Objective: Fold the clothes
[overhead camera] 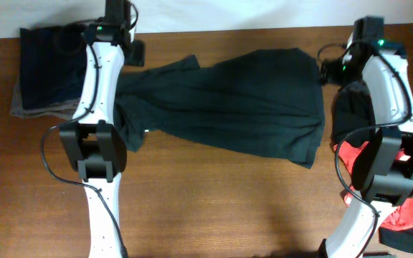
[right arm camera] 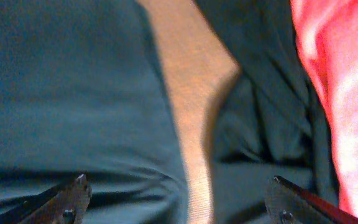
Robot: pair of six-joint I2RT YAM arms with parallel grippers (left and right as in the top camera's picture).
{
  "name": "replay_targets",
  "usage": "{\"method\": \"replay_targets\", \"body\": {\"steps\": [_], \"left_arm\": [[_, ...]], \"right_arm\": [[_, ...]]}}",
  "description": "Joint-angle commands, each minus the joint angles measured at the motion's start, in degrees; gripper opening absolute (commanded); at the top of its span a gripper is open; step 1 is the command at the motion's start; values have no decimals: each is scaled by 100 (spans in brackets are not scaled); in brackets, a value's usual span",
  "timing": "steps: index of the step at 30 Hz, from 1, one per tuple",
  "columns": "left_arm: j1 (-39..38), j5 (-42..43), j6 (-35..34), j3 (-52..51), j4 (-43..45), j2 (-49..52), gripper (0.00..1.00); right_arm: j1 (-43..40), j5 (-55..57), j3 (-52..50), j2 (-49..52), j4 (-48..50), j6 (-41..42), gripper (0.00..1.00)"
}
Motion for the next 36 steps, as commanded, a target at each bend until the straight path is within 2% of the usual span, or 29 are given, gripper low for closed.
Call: {"method": "replay_targets", "body": {"steps": [1,4,9,12,17,26,36], "left_arm": [[-188,866,7,170,208,-13,72],[-315,1338,2,168,511,46,73],[-603,1340,-35,168,1196,160,80],[-815,1340,33,168,1773,332,80],[-1062,1360,428,168,2369,890,80],[-1093,1281,494,168,2540,1134,80],[-1091,1141,745,168,2168,1375,79]], "right_arm": [[-15,-970,280,-55,-46,13,96],[-11,-1274,278,-44,-79,13,96],[98,-1397,278,-44,-225,11,97],[236,-1394,278,-44,-315,-28,98],[487,-1370,278,-42,-619,-605,99],[509,-1309,278,-42,-824,-758,99],[509,-1305,278,-44,-887,-758,99]]}}
